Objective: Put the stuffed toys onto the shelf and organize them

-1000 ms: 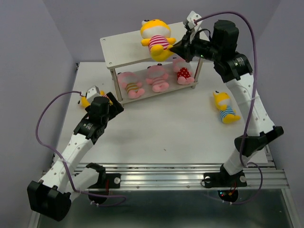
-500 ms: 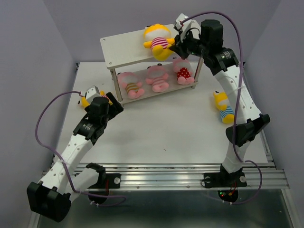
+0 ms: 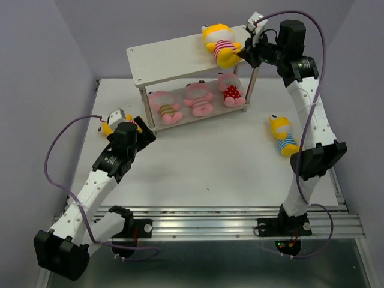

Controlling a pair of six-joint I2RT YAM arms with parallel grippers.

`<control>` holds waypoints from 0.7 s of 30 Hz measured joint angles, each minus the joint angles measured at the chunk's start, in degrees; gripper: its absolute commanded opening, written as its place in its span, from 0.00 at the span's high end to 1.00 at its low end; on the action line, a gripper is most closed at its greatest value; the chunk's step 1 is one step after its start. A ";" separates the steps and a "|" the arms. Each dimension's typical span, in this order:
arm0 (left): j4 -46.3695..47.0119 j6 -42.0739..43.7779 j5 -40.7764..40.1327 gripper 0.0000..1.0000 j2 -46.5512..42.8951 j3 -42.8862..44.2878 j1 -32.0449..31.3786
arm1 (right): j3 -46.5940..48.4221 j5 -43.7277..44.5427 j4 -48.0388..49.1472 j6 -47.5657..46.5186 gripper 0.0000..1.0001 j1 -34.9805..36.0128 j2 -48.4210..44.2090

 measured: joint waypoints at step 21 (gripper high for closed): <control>0.85 0.39 0.02 0.01 0.02 0.02 0.00 | 2.19 -6.64 2.80 -0.26 0.98 -6.73 3.30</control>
